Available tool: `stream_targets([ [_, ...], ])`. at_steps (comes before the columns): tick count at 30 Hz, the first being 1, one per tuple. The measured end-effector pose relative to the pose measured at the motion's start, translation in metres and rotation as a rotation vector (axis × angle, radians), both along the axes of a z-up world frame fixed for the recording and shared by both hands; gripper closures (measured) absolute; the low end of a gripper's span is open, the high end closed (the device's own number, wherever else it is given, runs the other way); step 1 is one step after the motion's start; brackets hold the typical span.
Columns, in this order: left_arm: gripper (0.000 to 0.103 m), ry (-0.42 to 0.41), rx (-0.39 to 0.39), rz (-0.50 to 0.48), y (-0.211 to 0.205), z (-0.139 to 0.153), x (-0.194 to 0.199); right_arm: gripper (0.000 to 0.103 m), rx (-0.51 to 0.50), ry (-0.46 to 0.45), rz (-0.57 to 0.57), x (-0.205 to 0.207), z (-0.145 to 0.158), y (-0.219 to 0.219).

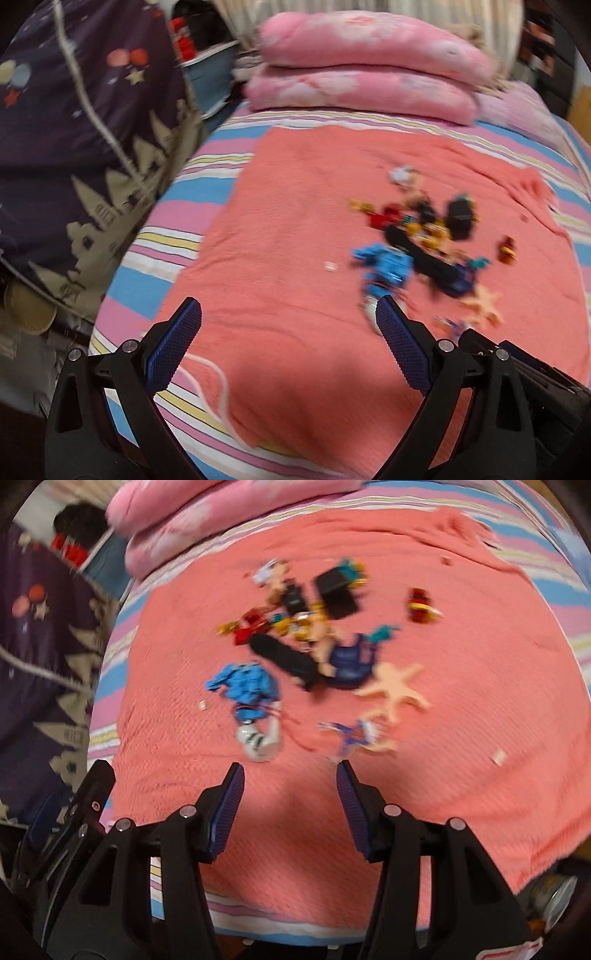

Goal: Collect trash
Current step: 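Return the right tool to the toys and grasp the blue block robot, then carry the blue block robot to the wastebasket and release it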

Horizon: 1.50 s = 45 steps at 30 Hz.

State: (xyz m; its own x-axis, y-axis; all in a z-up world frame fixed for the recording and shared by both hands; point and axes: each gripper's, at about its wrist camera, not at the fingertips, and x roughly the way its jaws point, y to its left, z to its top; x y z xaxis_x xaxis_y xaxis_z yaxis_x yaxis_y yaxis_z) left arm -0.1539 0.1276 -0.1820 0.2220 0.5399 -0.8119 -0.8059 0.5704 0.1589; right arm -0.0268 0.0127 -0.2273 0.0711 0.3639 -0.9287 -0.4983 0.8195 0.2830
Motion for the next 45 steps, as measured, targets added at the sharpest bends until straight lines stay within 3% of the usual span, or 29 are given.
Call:
stream_targets([
  [8, 0.010, 0.038, -0.012, 0.057, 0.048, -0.034, 0.009, 0.053, -0.027, 0.042, 0.041, 0.017, -0.036, 0.048],
  [10, 0.010, 0.044, -0.012, 0.062, 0.060, -0.043, 0.016, 0.047, -0.041, 0.056, 0.034, 0.024, -0.045, 0.057],
  [14, 0.010, 0.043, -0.055, 0.091, 0.081, -0.058, 0.023, 0.038, -0.085, 0.050, 0.055, 0.033, -0.058, 0.080],
  [23, 0.010, 0.066, -0.130, 0.082, 0.115, -0.091, 0.046, 0.037, -0.177, 0.039, 0.064, 0.050, -0.083, 0.115],
  [25, 0.010, 0.066, -0.139, 0.071, 0.116, -0.095, 0.049, 0.038, -0.178, 0.058, 0.052, 0.053, -0.089, 0.115],
  [27, 0.010, 0.068, -0.148, 0.052, 0.116, -0.097, 0.053, 0.053, -0.169, 0.076, 0.046, 0.055, -0.093, 0.115],
  [28, 0.010, 0.069, -0.153, 0.045, 0.116, -0.098, 0.055, 0.056, -0.153, 0.098, 0.044, 0.056, -0.095, 0.114],
  [33, 0.010, 0.042, -0.169, 0.039, 0.114, -0.090, 0.057, 0.057, -0.128, 0.083, 0.040, 0.057, -0.086, 0.107],
  [45, 0.010, -0.095, -0.130, -0.059, 0.078, -0.024, 0.071, 0.059, 0.020, 0.002, -0.089, 0.068, -0.011, 0.049],
])
